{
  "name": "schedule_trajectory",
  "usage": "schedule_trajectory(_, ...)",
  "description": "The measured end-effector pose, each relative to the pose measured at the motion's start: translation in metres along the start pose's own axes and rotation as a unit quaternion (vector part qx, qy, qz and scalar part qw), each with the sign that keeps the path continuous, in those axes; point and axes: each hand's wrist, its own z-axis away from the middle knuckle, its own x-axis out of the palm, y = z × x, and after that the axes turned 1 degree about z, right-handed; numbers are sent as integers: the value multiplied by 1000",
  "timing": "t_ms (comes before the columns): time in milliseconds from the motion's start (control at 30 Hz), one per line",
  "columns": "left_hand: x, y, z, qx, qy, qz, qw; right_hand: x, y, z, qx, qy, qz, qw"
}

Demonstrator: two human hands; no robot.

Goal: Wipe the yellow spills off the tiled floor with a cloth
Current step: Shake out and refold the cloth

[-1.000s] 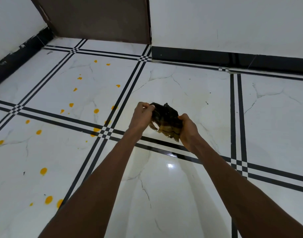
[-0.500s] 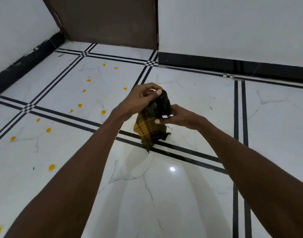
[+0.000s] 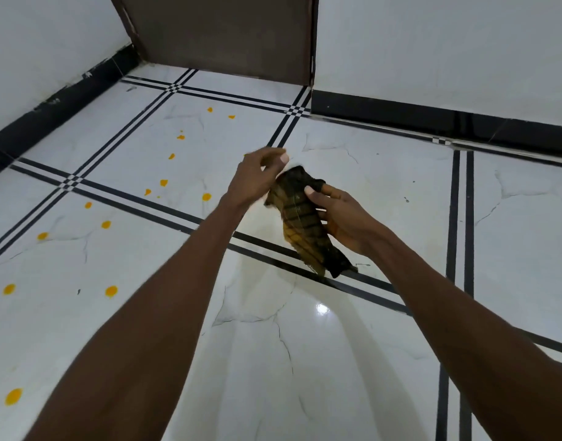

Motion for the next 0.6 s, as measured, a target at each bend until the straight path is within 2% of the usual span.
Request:
schedule_trajectory(67, 13, -18, 15, -49, 38, -1, 998, 4, -1, 0, -2, 20, -5, 1000)
schedule_trajectory(133, 27, -35, 32, -149, 41, 33, 987, 5, 0, 0, 4, 35, -7, 999)
schedule_trajectory(200, 36, -46, 49, -252, 9, 81, 964, 5, 3, 0, 15, 41, -29, 999)
schedule_trajectory(267, 42, -50, 60, -320, -38, 131, 938, 4, 5, 1, 19, 35, -43, 998)
schedule_trajectory(333, 43, -46, 65, -339, -80, 191, 918, 4, 5, 3, 16, 32, -42, 998)
schedule_trajectory(433, 36, -44, 64, -334, -98, 268, 898, 3, 1, 4, 9, 35, -43, 998)
schedule_trajectory(533, 30, -45, 60, -311, -94, 269, 907, 1, -6, 4, 11, 63, 8, 998)
schedule_trajectory(600, 27, -45, 57, -281, -34, 265, 922, -2, -11, 4, 2, 96, 124, 988)
